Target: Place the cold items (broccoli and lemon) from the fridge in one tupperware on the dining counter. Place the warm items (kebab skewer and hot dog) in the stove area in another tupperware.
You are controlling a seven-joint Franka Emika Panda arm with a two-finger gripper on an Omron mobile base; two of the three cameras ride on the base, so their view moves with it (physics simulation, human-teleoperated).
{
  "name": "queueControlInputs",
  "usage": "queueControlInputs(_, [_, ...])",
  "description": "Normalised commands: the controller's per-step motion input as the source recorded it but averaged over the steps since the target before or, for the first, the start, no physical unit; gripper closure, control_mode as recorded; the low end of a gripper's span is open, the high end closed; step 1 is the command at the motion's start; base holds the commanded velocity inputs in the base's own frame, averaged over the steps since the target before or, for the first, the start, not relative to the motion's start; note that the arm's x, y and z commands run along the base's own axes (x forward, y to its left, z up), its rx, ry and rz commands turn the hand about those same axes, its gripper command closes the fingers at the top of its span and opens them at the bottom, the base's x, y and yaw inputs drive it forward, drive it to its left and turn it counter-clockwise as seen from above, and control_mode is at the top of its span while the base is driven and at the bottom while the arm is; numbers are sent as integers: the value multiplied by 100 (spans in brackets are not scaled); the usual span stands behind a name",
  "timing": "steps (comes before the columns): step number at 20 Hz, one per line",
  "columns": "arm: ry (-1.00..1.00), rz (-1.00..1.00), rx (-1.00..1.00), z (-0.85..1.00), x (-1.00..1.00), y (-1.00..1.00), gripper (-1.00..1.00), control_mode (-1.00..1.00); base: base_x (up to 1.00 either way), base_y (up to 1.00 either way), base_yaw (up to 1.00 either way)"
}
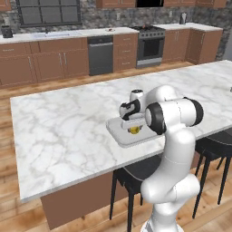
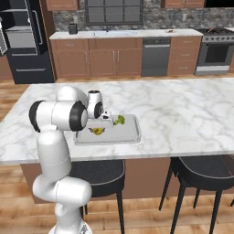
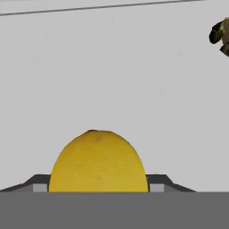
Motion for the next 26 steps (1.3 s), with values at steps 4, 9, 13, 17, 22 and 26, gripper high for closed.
queueControlInputs(4, [2,0,3,-15,0,0,-100,-100,0,0,0])
queueControlInputs(9, [0,0,0,0,0,0,-100,-100,0,0,0])
queueControlInputs(13, [-1,0,0,20,0,0,-100,-100,0,0,0])
queueControlInputs(17, [-5,-5,3,72,-13,0,-100,-100,0,0,0])
queueControlInputs(22, [0,-24,6,87,-78,0,-100,-100,0,0,0])
queueControlInputs(26, [0,-21,1,86,-100,0,-100,-100,0,0,0])
